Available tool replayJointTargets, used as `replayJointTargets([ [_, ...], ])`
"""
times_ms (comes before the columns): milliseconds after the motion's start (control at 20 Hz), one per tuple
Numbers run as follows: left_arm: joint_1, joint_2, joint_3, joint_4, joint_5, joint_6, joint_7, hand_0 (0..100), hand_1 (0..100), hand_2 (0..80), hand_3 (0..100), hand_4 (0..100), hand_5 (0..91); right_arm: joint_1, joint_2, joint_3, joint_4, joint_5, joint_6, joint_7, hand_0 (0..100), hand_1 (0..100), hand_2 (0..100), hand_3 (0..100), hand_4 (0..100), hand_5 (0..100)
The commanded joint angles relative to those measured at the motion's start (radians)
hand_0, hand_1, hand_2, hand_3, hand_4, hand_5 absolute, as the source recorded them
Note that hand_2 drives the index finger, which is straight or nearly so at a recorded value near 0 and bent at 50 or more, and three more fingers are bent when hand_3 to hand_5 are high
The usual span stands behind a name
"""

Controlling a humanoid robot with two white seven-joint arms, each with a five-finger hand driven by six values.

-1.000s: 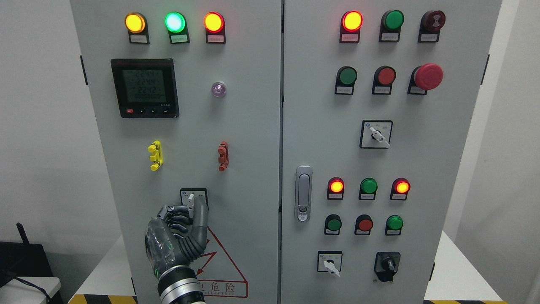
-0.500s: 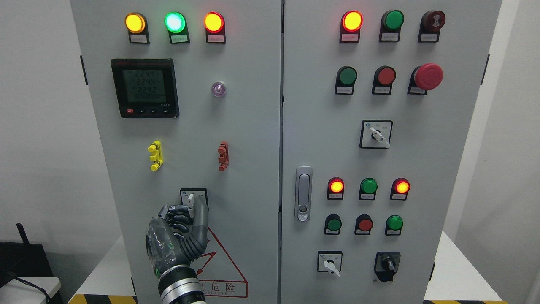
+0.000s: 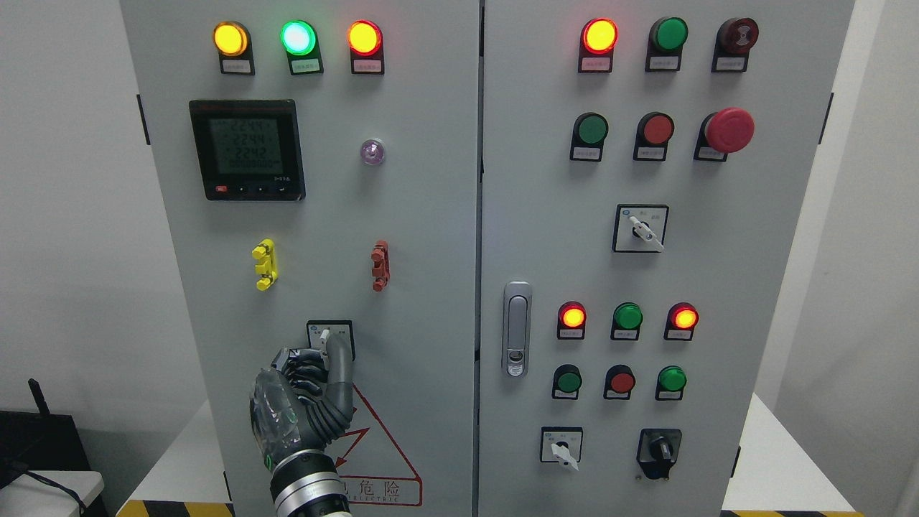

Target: Turn on light switch 1

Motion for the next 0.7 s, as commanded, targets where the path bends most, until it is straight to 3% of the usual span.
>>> replayJointTargets([
  [0, 0.000, 0.000, 0.000, 0.001, 0.000, 0.001, -0.002, 42, 35, 59.1, 81, 84, 75.5, 0.000, 0.000, 0.000, 0.001, -0.018, 0.000, -0.004, 12, 39, 0, 0, 0, 0],
  [650, 0.000, 0.000, -0.006, 0.001, 0.002, 0.001, -0.006, 53, 33, 61.4, 82, 85, 75.8, 0.000, 0.000, 0.000, 0.001, -0.018, 0.000, -0.004, 12, 39, 0, 0, 0, 0],
])
